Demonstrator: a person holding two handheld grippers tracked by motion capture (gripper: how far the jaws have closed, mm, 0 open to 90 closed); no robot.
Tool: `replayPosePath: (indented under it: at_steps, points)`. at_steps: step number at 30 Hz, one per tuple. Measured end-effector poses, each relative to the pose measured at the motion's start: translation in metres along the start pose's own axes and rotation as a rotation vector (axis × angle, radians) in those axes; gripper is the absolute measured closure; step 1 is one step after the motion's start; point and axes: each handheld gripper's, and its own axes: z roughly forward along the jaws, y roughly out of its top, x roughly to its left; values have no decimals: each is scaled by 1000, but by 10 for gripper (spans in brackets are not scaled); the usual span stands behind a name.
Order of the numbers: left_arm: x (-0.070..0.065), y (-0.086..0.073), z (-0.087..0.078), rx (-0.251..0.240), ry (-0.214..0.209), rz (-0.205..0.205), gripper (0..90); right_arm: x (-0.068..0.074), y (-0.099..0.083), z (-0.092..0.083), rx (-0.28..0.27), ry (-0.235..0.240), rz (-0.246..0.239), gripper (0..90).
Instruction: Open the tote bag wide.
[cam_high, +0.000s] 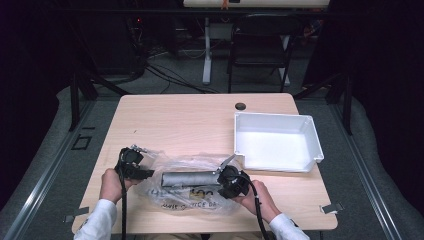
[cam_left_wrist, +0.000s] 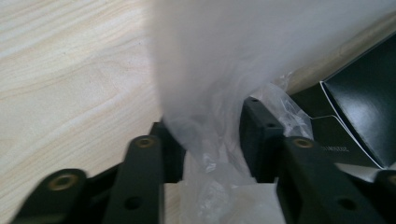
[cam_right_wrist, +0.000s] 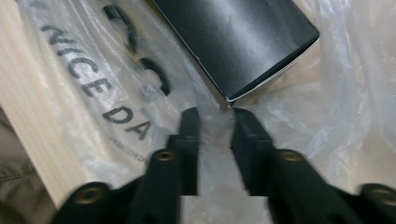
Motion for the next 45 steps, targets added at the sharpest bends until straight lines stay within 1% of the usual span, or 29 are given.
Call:
replayPosePath:
  at_steps: [2, 3, 5, 9, 12, 17, 18, 19, 20, 21, 22, 23, 25, 26, 28, 29, 30, 32, 33, 34, 35, 36, 37, 38, 39, 40, 41, 42, 45]
  points:
    - [-1, 0, 2, -1, 6, 6, 712, 0, -1, 3, 7, -4, -7, 879]
    - [-2, 0, 2, 2, 5, 4, 741, -1, -2, 4, 14, 3, -11, 888]
    - [-3, 2, 4, -1, 18, 10, 778, 0, -3, 5, 31, 4, -23, 898]
    - [-4, 3, 6, -6, 37, 19, 831, 3, -9, 3, 52, 36, -41, 900]
    - [-5, 4, 7, -16, 56, 22, 845, 4, -14, 3, 67, 48, -45, 900]
    - [-4, 6, 9, -24, 95, 31, 854, 8, -18, 1, 95, 79, -75, 900]
    - [-4, 7, 9, -26, 99, 25, 854, 9, -18, 1, 111, 76, -92, 900]
    - [-3, 8, 10, -24, 103, 26, 853, 11, -18, 2, 111, 86, -92, 900]
    - [-3, 9, 11, -20, 103, 24, 853, 12, -18, 2, 125, 92, -98, 900]
    - [-2, 10, 13, -5, 95, 29, 851, 12, -18, 2, 126, 90, -105, 900]
    - [-2, 10, 14, 8, 92, 32, 839, 11, -18, 2, 123, 82, -100, 895]
    - [-2, 10, 15, 20, 79, 33, 806, 9, -17, 2, 107, 84, -88, 836]
    - [-3, 10, 11, 25, 59, 31, 655, 7, -16, -2, 79, 101, -87, 716]
    - [-4, 9, 7, 19, 55, 34, 571, 6, -15, -8, 54, 99, -88, 676]
    - [-7, 8, -2, -5, 45, 39, 491, 5, -13, -17, 4, 115, -83, 636]
    - [-9, 7, -8, -18, 45, 43, 426, 5, -11, -23, -26, 120, -86, 611]
    - [-11, 6, -13, -25, 43, 50, 391, 5, -10, -29, -62, 120, -75, 602]
    - [-16, 3, -21, -31, 27, 65, 346, 5, -9, -40, -138, 102, -69, 585]
    - [-19, 1, -25, -22, 17, 77, 329, 3, -8, -45, -175, 81, -64, 567]
    - [-22, -1, -26, -16, 13, 81, 309, 1, -7, -50, -210, 41, -47, 555]
    - [-24, -2, -26, -1, 10, 93, 306, -1, -6, -52, -227, 16, -39, 533]
    - [-25, -3, -25, 11, 6, 99, 293, -4, -4, -51, -217, -16, -21, 496]
    - [-27, -5, -22, 29, 8, 109, 283, -6, -3, -48, -205, -48, -12, 492]
    - [-28, -6, -19, 44, 9, 116, 282, -9, -2, -43, -183, -54, -6, 487]
    - [-29, -6, -14, 78, 5, 130, 277, -13, -1, -38, -156, -56, 7, 483]
    - [-30, -7, -11, 89, 5, 134, 270, -16, 0, -31, -121, -70, 9, 522]
    - [-31, -7, -7, 102, 6, 140, 269, -18, 0, -28, -106, -65, 8, 554]
    - [-32, -7, -5, 118, 11, 150, 264, -20, 0, -24, -105, -80, 17, 631]
    - [-35, -8, -1, 133, 12, 158, 260, -25, 2, -18, -117, -90, 37, 757]
